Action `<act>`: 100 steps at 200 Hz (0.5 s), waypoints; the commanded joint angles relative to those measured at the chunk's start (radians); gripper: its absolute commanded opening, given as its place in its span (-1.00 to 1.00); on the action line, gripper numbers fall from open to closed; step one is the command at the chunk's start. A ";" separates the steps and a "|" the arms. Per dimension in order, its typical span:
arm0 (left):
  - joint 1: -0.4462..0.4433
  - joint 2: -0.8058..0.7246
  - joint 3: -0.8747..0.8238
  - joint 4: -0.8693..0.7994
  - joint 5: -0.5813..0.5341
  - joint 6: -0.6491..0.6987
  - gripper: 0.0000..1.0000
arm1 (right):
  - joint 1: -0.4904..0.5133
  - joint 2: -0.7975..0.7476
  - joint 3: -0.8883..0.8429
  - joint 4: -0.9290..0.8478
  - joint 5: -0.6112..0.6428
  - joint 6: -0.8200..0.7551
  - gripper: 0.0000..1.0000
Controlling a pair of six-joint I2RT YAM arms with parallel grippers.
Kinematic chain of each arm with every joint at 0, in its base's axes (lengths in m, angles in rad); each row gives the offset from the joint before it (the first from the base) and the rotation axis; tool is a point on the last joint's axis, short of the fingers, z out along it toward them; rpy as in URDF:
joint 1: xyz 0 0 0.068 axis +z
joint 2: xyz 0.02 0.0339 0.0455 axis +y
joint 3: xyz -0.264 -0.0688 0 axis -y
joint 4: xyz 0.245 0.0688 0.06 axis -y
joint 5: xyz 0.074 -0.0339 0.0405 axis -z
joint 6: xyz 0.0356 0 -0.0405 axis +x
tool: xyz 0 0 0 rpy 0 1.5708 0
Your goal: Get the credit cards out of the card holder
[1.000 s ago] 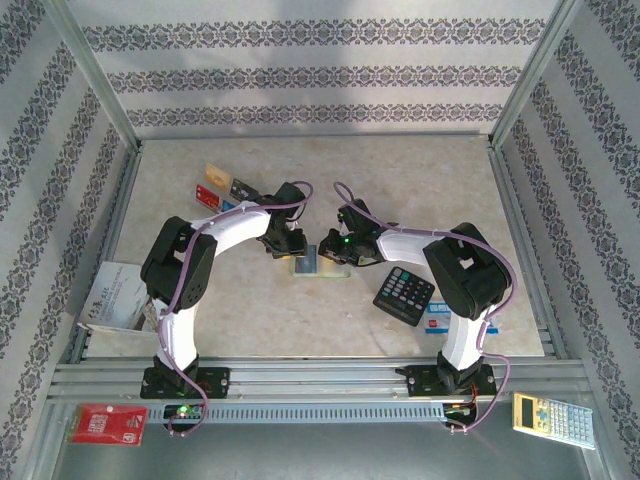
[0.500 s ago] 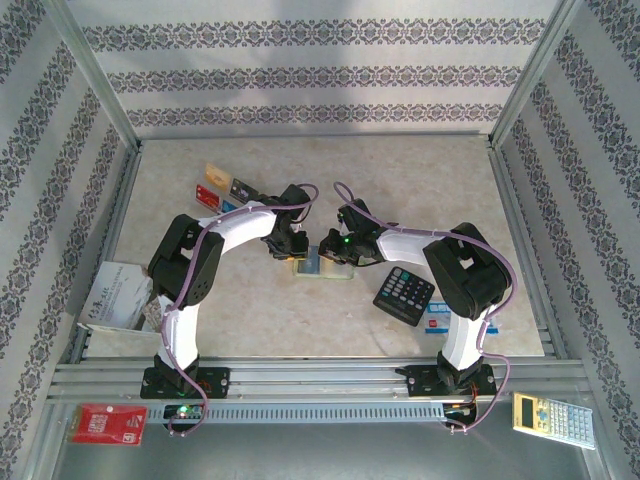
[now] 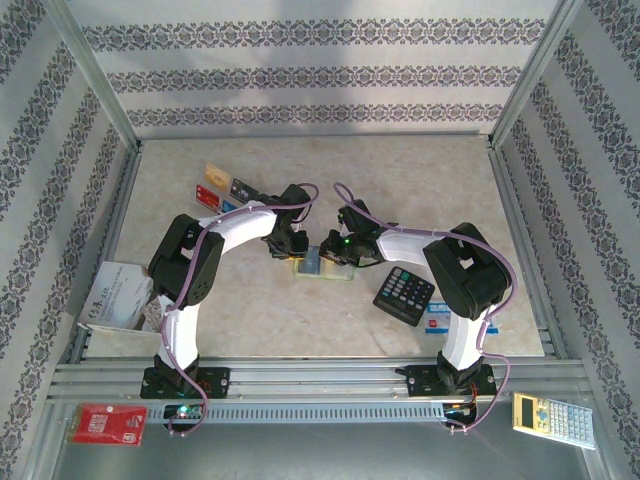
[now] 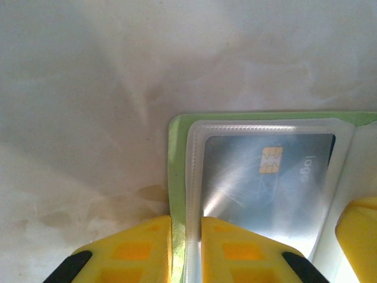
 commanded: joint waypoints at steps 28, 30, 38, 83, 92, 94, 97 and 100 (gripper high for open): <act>-0.014 0.054 -0.019 -0.047 -0.020 -0.002 -0.65 | 0.015 0.026 0.041 -0.080 0.016 -0.036 -0.72; -0.014 0.054 -0.019 -0.047 -0.020 -0.002 -0.65 | 0.015 0.028 0.042 -0.082 0.015 -0.037 -0.72; -0.014 0.055 -0.019 -0.047 -0.019 -0.003 -0.65 | 0.019 0.036 0.052 -0.088 0.012 -0.039 -0.71; -0.013 0.055 -0.026 -0.038 -0.005 -0.010 -0.65 | 0.028 0.051 0.072 -0.095 0.007 -0.046 -0.68; -0.014 0.056 -0.028 -0.036 -0.002 -0.012 -0.66 | 0.030 0.055 0.076 -0.104 0.014 -0.047 -0.68; -0.013 0.056 -0.028 -0.035 -0.001 -0.013 -0.65 | 0.030 0.056 0.076 -0.107 0.016 -0.047 -0.68; -0.013 0.056 -0.029 -0.034 -0.002 -0.013 -0.66 | 0.030 0.056 0.079 -0.112 0.020 -0.047 -0.68; -0.013 0.056 -0.030 -0.034 -0.002 -0.013 -0.65 | 0.030 0.057 0.080 -0.119 0.026 -0.047 -0.68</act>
